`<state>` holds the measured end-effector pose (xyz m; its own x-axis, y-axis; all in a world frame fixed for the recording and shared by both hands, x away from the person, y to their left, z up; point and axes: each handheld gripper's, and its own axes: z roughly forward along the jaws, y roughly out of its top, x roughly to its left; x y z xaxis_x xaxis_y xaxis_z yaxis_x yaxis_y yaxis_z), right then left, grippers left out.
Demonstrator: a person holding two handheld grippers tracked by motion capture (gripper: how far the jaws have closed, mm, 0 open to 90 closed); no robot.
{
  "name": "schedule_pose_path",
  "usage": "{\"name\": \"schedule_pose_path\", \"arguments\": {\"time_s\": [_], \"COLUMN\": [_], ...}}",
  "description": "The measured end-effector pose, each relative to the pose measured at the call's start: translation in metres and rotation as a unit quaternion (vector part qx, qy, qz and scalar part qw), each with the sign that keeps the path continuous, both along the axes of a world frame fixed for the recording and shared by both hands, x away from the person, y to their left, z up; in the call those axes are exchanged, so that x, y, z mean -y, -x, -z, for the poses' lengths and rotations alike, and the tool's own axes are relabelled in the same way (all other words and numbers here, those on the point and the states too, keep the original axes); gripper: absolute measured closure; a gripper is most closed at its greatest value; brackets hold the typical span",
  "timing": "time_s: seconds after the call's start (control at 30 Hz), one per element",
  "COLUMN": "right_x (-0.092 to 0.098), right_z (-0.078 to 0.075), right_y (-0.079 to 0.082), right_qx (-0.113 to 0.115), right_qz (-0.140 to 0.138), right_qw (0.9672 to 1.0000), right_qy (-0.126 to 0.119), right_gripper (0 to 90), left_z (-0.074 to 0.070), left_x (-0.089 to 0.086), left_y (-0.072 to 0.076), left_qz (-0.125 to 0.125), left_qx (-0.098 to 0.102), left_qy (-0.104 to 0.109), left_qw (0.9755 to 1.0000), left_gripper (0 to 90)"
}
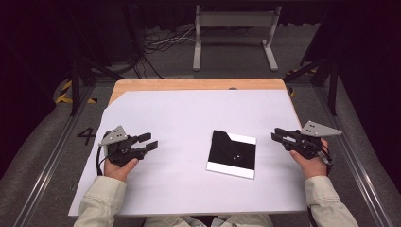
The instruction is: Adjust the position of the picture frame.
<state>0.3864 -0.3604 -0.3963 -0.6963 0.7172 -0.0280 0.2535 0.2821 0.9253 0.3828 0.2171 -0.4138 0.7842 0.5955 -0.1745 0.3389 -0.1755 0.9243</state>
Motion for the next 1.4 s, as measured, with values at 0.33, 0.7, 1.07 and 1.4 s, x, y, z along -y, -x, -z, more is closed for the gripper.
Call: {"name": "schedule_pose_path", "arguments": {"time_s": [0.33, 0.7, 1.07, 1.4], "right_x": [-0.002, -0.007, -0.029, -0.040], "right_z": [0.000, 0.000, -0.007, -0.008], "right_y": [0.000, -0.003, -0.028, -0.046], "right_qx": [0.002, -0.011, -0.062, -0.103], "right_qz": [0.002, 0.004, -0.005, -0.015], "right_qw": [1.0000, 0.9999, 0.9964, 0.9907], "right_qy": [0.001, 0.009, 0.057, 0.088], "right_gripper": [70.0, 68.6, 79.1, 86.7], "left_z": [0.005, 0.004, 0.004, 0.003], "left_x": [0.003, 0.001, 0.002, 0.010], "left_y": [-0.001, -0.001, -0.001, 0.000], "left_qz": [-0.008, -0.012, -0.015, -0.008], "left_qx": [-0.002, -0.005, -0.005, -0.007], "left_qy": [-0.017, -0.016, -0.022, -0.041], "left_qw": [0.9998, 0.9998, 0.9996, 0.9991], "left_gripper": [50.7, 50.6, 50.7, 50.5]}}
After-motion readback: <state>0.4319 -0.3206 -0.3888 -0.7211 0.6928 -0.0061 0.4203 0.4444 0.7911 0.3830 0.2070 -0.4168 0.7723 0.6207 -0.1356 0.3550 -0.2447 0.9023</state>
